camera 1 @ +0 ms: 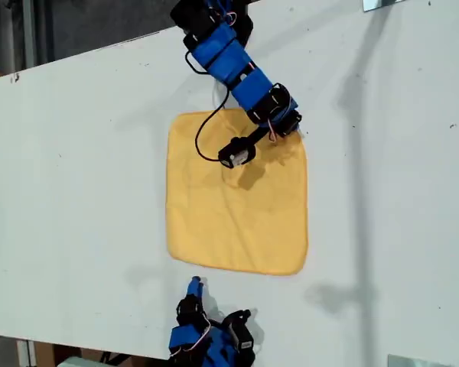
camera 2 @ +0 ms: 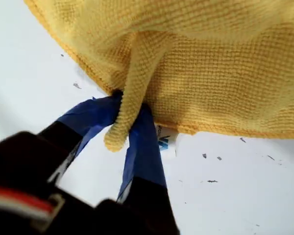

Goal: Grasp corners of a square towel and fold twice.

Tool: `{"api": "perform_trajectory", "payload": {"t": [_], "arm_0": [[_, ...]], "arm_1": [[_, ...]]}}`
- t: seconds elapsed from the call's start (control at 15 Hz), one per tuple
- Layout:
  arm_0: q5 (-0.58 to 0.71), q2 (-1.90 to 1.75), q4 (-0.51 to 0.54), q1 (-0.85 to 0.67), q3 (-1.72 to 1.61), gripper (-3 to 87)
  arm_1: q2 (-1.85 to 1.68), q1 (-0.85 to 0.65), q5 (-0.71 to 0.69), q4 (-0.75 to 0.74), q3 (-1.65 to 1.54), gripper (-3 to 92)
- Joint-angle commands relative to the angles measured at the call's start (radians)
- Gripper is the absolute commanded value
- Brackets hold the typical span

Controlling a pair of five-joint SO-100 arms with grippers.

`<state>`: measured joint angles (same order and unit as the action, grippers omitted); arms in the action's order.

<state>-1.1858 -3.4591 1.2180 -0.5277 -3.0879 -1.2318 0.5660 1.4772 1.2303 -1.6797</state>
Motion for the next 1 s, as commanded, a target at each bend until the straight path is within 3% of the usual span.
{"api": "perform_trajectory", "payload": {"t": [0.0,0.2,0.4,0.6,0.8,0.93], "arm_0": [[-0.075,0.058,-0.089,0.141,0.061,3.8],[-0.100,0.617,-0.172,0.222,0.367,3.5],[-0.160,1.281,-0.117,0.413,0.891,4.8],[-0.430,1.578,-0.038,0.706,1.066,7.6],[-0.761,1.879,0.201,0.948,1.365,13.4],[-0.950,1.911,0.147,1.034,1.397,14.0]], "arm_1": [[-0.002,-0.018,-0.011,0.012,-0.009,-0.1],[0.012,-0.038,-0.031,0.011,-0.011,-0.1],[0.025,-0.040,-0.028,0.009,-0.012,-0.1],[0.043,-0.020,-0.012,0.009,-0.014,-0.1],[0.061,-0.005,0.006,-0.006,-0.014,-0.1],[0.075,-0.011,0.002,-0.012,-0.014,-0.1]]}}
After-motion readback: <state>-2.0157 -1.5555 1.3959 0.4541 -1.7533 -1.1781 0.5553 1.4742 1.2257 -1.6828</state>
